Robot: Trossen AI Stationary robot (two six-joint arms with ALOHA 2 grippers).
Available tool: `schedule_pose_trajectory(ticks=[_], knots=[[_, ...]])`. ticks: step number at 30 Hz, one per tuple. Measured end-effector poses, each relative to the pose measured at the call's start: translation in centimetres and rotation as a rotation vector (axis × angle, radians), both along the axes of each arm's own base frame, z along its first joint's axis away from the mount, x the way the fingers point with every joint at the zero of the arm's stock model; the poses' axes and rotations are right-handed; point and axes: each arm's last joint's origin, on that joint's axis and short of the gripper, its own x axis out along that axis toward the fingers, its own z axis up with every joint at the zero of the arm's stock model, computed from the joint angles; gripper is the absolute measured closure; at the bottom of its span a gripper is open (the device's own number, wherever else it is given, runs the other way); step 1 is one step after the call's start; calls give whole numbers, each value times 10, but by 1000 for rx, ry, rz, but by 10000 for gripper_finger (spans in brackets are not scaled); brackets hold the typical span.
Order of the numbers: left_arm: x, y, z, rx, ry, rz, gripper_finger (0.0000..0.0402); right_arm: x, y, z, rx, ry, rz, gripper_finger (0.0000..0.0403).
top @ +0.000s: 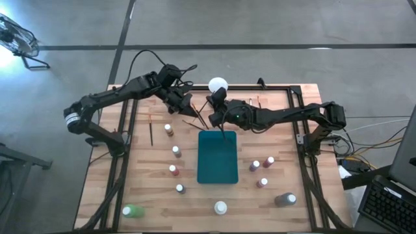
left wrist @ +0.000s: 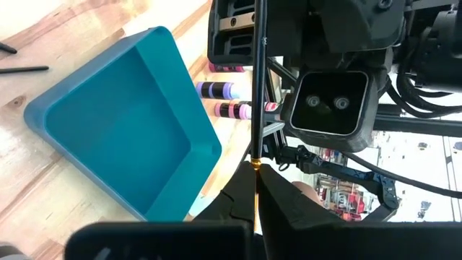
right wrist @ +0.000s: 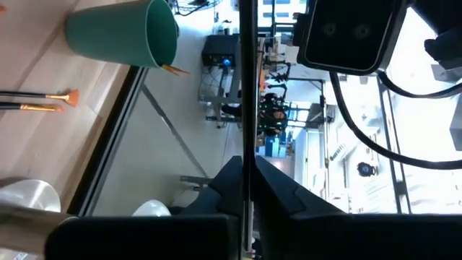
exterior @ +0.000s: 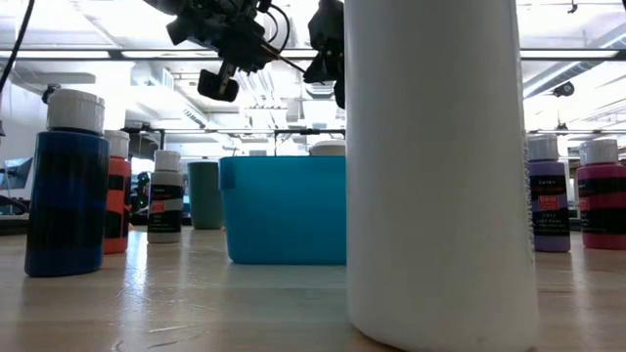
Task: Pick & Place Paint Supplies
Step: Put the yellow paint brush into the green cup
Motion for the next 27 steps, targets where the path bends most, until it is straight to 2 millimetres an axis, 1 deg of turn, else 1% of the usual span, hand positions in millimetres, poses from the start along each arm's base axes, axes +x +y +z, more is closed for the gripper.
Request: schedule_pose_trajectory(ticks=[3, 7, 11, 14, 17, 20, 22, 24, 27], knots=[[1, 1, 1, 11, -19, 0, 368, 0, 0, 0, 1, -5, -1, 392], [1, 1, 1, 39, -26, -2, 327, 0, 0, 1, 2, -6, -1, 393], [1, 1, 1, 76, -38, -18, 277, -5, 2, 4, 10, 18, -3, 393], [1, 1, 1, 119, -57, -38, 236, -13, 6, 7, 66, 43, -1, 393], [0, 2, 3, 198, -95, -75, 202, -26, 10, 12, 181, 50, 12, 394], [-1, 1, 6, 293, -143, -121, 180, -43, 13, 21, 340, 39, 35, 394], [-1, 1, 7, 344, -164, -142, 173, -56, 16, 31, 480, -4, 69, 394], [0, 1, 8, 419, -174, -150, 171, -66, 18, 41, 639, -81, 109, 394], [4, 1, 10, 600, -209, -147, 172, -80, 18, 58, 899, -201, 189, 394]])
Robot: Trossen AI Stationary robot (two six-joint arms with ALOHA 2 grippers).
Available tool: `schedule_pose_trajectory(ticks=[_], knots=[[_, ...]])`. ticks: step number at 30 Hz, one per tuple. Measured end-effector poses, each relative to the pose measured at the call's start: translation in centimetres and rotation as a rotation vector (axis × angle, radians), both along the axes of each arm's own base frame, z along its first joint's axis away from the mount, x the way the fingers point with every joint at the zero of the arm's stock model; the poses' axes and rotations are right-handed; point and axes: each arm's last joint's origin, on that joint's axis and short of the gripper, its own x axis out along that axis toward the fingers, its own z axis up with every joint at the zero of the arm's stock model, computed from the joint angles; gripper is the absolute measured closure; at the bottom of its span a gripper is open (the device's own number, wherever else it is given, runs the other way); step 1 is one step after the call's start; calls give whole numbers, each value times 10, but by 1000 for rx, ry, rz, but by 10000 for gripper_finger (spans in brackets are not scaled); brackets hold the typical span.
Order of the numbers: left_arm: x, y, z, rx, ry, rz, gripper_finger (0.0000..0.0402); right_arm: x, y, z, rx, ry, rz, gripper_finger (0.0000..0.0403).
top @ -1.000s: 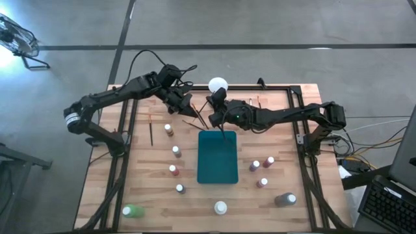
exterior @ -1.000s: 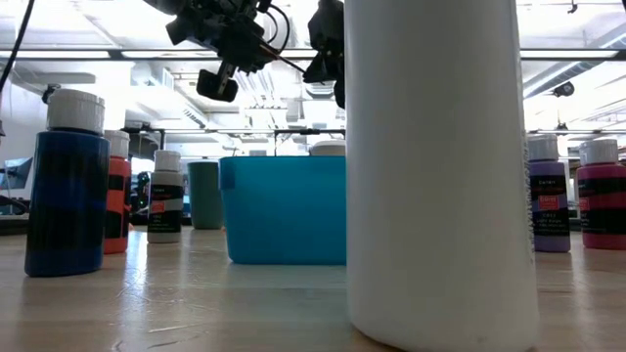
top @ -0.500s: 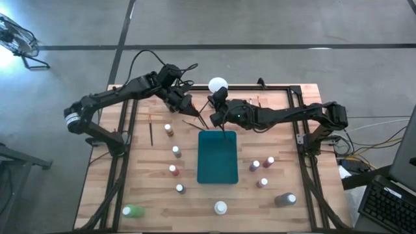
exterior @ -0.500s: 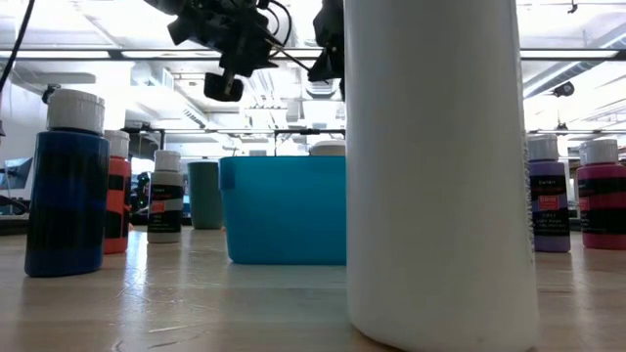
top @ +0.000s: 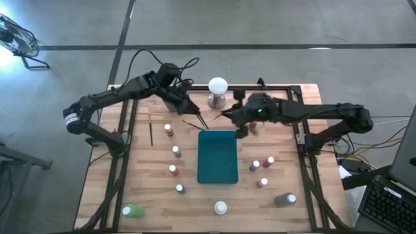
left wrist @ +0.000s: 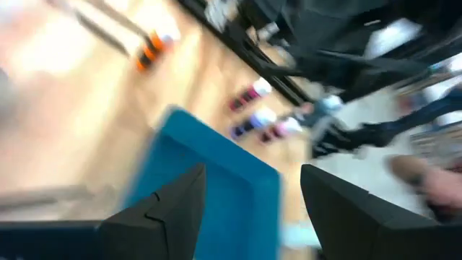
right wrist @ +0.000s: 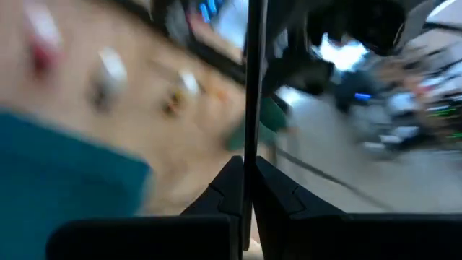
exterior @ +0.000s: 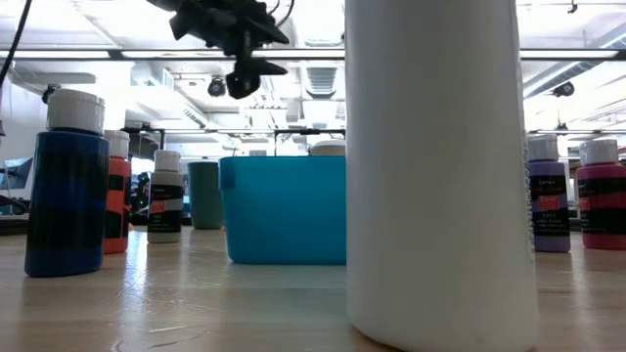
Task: Pick & Place Paint Supplies
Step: Put the yellow paint brush into the green cup
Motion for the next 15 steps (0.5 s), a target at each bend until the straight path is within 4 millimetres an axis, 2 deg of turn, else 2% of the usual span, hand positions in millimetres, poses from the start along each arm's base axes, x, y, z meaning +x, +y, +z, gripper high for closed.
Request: schedule_pose_trajectory(ticks=[3, 5, 10, 15], knots=[[7, -1, 4, 232, -67, 10, 172, -9, -4, 10, 211, -70, 47, 393], [13, -4, 10, 398, -130, 20, 172, -10, -7, 13, 293, -104, 36, 393], [28, -23, 28, 677, -316, -13, 172, -7, -11, 10, 367, -109, -3, 392], [36, -40, 37, 842, -416, -41, 172, -5, -11, 9, 379, -129, -3, 393]])
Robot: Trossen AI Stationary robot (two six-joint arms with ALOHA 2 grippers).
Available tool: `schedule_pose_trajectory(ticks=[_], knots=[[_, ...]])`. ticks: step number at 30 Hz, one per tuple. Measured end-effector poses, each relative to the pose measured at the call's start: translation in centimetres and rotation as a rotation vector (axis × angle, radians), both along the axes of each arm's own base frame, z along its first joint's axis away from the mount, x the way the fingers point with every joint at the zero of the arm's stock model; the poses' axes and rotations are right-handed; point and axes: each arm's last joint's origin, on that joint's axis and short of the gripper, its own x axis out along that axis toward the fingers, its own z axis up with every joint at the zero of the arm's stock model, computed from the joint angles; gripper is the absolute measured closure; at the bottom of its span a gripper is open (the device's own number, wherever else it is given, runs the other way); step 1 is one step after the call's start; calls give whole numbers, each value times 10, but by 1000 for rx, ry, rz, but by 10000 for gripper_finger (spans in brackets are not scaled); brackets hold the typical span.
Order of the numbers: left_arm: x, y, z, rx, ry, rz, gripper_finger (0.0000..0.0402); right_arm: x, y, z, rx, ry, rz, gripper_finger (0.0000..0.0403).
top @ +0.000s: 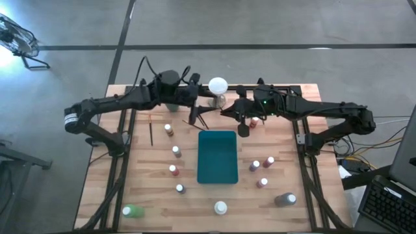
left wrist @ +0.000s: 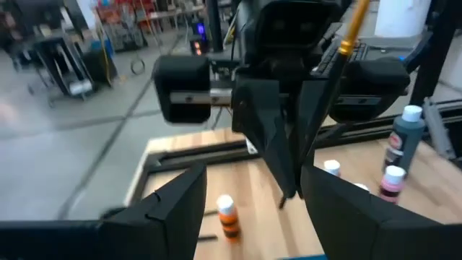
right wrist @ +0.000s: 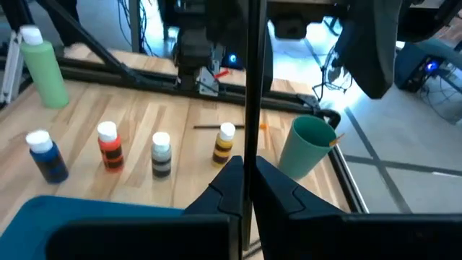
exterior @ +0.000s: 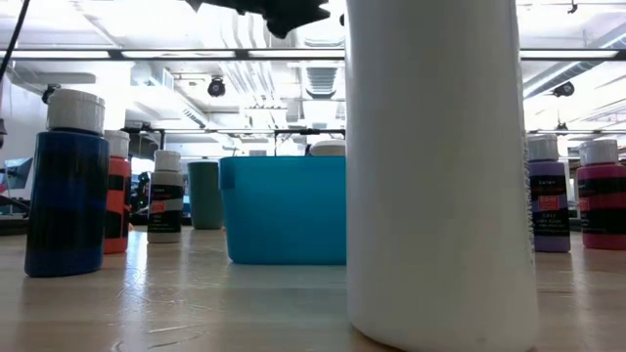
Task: Pick & Place Paint Supplies
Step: Put the yellow paint brush into the green cup
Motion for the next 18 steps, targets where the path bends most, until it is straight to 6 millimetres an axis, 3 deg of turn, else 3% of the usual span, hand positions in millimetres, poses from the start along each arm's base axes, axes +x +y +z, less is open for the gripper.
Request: schedule_pose_trajectory(ticks=[7, 18], knots=[[2, -5, 6, 46, -57, -2, 172, 3, -1, -2, -3, -77, -4, 393], [4, -15, 21, -41, -209, -124, 172, 4, -2, -3, -38, -119, -11, 392]])
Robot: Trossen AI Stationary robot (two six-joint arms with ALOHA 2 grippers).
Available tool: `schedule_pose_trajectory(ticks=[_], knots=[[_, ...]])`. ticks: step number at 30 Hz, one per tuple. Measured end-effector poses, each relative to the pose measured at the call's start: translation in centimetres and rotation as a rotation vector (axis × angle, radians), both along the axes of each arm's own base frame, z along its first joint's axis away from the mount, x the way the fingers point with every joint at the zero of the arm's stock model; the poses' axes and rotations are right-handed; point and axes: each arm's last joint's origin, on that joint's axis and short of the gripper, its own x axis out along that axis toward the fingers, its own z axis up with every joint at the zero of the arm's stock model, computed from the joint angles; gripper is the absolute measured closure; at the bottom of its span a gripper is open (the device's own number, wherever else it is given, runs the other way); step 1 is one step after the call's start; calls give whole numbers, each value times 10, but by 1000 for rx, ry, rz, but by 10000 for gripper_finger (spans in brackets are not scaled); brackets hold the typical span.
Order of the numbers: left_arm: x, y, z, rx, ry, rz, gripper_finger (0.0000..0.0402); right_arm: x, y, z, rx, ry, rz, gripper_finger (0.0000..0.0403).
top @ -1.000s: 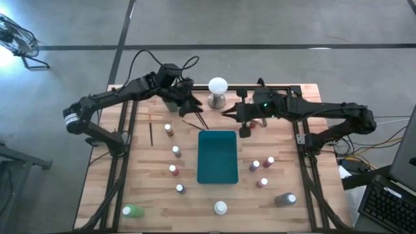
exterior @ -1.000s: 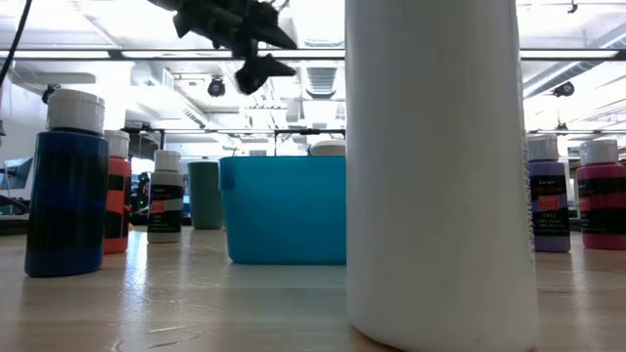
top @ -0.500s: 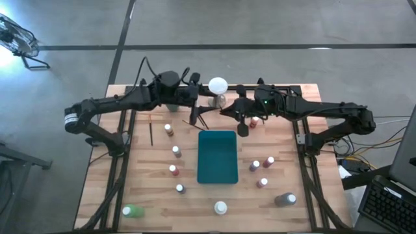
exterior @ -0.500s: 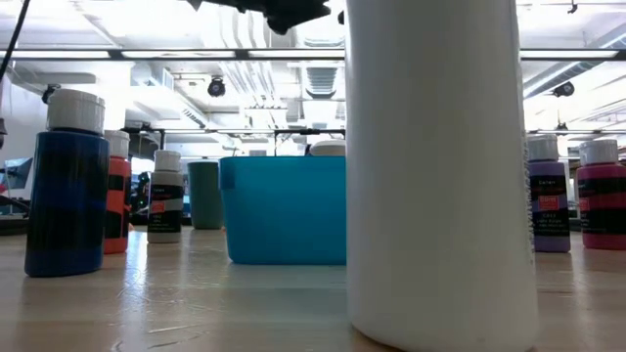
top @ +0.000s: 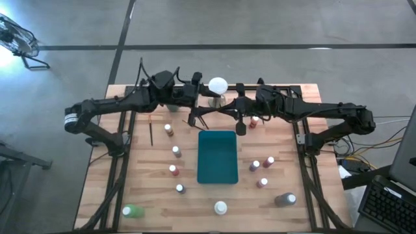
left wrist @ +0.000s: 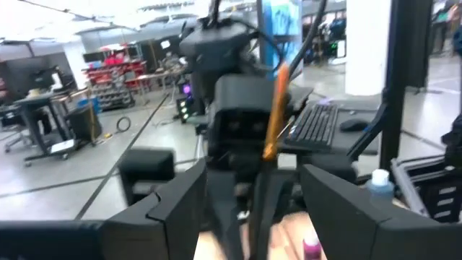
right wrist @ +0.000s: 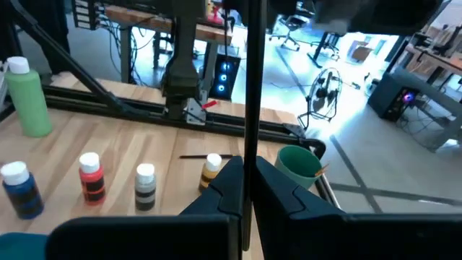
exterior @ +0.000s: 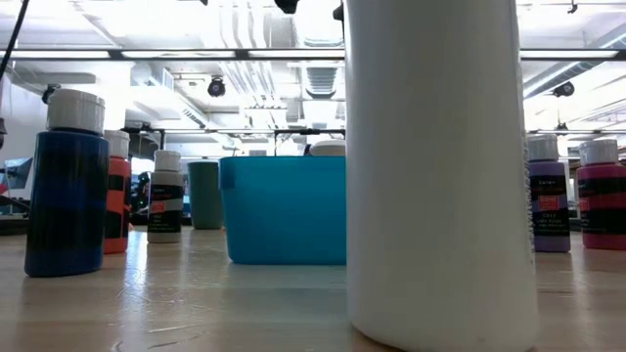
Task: Pick & Place Paint Supplies
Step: Put the yellow paint brush into the green cup
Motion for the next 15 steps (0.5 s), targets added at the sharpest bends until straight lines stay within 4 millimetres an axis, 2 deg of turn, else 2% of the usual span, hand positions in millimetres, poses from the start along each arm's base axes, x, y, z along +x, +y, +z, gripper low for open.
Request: schedule_pose_trajectory(ticks=[7, 15], knots=[[2, -5, 5, -12, -61, -26, 175, 2, -2, 1, -7, -26, -7, 392], [11, -3, -2, -22, -45, -21, 192, 7, -4, -4, -8, -16, -9, 392]])
